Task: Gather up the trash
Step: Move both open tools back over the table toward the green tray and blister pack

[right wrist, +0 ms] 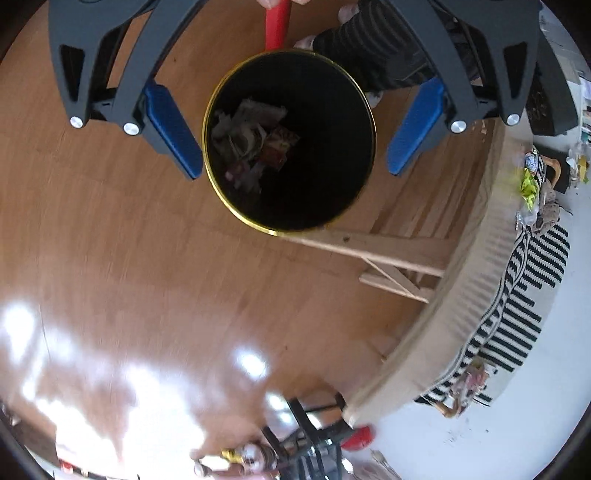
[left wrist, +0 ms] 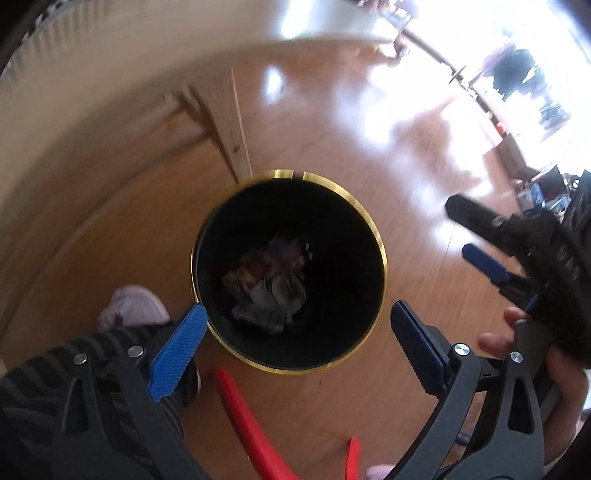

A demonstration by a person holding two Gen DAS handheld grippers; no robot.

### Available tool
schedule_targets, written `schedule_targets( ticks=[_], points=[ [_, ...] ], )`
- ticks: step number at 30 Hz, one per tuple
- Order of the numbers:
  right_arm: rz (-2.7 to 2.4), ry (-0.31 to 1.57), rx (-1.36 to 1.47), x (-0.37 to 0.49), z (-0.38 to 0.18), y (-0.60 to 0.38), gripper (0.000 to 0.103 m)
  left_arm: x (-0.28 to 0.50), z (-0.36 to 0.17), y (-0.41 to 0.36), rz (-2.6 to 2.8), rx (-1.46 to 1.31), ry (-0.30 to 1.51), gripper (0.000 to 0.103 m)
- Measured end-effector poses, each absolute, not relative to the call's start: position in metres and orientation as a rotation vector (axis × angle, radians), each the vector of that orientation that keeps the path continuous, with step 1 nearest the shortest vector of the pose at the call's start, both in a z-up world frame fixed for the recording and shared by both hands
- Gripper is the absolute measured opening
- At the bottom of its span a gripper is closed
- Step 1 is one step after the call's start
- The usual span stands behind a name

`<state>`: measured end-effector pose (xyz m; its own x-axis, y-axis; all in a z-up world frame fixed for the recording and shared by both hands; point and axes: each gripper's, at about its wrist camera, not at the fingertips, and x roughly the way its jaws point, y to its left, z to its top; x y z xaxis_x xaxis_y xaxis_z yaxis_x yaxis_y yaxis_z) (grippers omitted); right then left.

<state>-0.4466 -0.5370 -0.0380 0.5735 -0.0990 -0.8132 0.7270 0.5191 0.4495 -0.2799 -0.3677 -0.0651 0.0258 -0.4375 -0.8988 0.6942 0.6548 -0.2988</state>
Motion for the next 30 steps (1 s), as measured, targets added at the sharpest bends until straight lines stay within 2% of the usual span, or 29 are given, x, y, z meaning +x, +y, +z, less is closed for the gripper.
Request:
schedule_targets(
  ticks=[7, 13, 17, 23, 30],
  points=[
    [-0.499, 0.752, 0.774, -0.404, -0.003, -0.514, 0.097, -0.255, 0.018, -0.304, -0.867, 0.099, 1.125, 0.097],
    [-0.330, 0.679, 0.657, -0.320, 0.045, -0.460, 0.097, -0.184, 0.064, -0.188, -0.656, -0.036, 1.015, 0.097],
    [-0.210, 0.680, 0.479, -0.258, 0.077, -0.402, 0.097, -0.134, 0.079, -0.100, -0.451, -0.062, 0.950, 0.097],
    [-0.083, 0.715, 0.299, -0.175, 0.103, -0.336, 0.097, -0.057, 0.084, 0.009, -0.211, -0.071, 0.950, 0.097],
    [-0.023, 0.777, 0.105, -0.058, 0.108, -0.297, 0.097, 0.040, 0.079, 0.060, -0.103, 0.013, 0.968, 0.097]
  ],
)
